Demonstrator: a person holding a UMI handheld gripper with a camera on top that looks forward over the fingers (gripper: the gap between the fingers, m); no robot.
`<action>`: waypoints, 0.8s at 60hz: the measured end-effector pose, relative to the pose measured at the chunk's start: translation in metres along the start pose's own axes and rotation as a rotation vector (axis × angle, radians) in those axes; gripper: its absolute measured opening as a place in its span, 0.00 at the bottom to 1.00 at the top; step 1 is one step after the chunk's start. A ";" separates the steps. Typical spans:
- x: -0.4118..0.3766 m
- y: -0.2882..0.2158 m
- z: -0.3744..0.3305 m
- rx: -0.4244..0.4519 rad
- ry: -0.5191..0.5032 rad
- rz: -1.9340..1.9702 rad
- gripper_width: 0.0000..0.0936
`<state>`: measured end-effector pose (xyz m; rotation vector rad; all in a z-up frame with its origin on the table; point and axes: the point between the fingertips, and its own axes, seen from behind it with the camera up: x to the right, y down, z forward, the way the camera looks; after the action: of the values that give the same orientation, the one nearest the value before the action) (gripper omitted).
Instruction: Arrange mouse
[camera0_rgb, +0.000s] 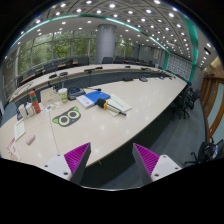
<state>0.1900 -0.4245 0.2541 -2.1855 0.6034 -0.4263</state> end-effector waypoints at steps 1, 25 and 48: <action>-0.001 0.001 0.000 -0.002 -0.003 0.001 0.91; -0.066 0.095 0.035 -0.079 -0.067 -0.082 0.91; -0.313 0.173 0.068 -0.107 -0.347 -0.155 0.91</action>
<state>-0.0839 -0.3061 0.0464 -2.3453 0.2732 -0.0891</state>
